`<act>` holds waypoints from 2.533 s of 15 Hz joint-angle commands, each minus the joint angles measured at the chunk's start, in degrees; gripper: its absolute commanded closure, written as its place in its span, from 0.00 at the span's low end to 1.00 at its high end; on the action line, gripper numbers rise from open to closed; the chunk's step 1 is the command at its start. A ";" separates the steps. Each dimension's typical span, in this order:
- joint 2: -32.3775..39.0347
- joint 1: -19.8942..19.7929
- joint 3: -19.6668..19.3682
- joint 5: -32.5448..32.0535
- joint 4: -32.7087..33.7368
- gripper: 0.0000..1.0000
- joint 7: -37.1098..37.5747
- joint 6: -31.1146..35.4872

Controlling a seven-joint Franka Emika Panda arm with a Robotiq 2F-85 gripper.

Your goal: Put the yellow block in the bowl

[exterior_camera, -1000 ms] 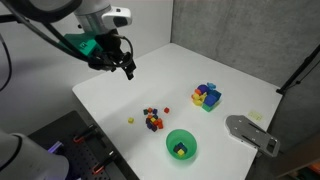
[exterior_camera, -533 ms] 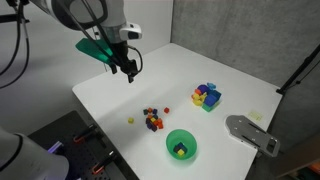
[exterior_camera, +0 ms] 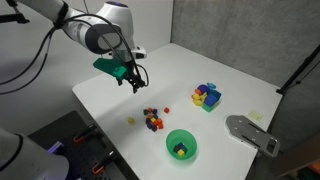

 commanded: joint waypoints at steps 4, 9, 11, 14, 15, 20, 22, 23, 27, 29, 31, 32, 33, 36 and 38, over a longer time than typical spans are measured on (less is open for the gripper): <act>13.76 -0.41 2.41 1.66 3.85 0.00 -1.16 9.00; 17.11 -1.16 3.66 2.01 3.68 0.00 -1.34 9.96; 18.68 -1.34 3.89 2.56 4.75 0.00 -2.05 9.97; 22.09 -1.38 3.92 2.00 4.54 0.00 -2.53 16.18; 23.13 -1.54 4.13 2.33 4.22 0.00 -2.77 18.64; 29.35 -2.57 5.41 2.16 3.53 0.00 -2.25 28.34; 32.21 -3.43 6.17 2.09 3.65 0.00 -2.15 31.04; 33.82 -3.78 6.38 1.77 3.90 0.00 -1.99 32.02; 39.08 -4.89 6.85 0.87 4.68 0.00 -1.46 34.44; 41.18 -4.95 6.47 0.13 5.09 0.00 -1.19 35.37; 43.13 -5.08 6.31 -0.46 5.67 0.00 -1.04 36.18; 43.88 -5.13 6.28 -0.79 5.91 0.00 -0.94 36.53; 44.65 -5.07 6.22 -1.18 6.22 0.00 -0.84 36.73; 46.26 -4.67 5.85 -2.02 7.08 0.27 -0.58 36.87; 46.91 -4.31 5.56 -2.48 7.60 0.44 -0.50 37.01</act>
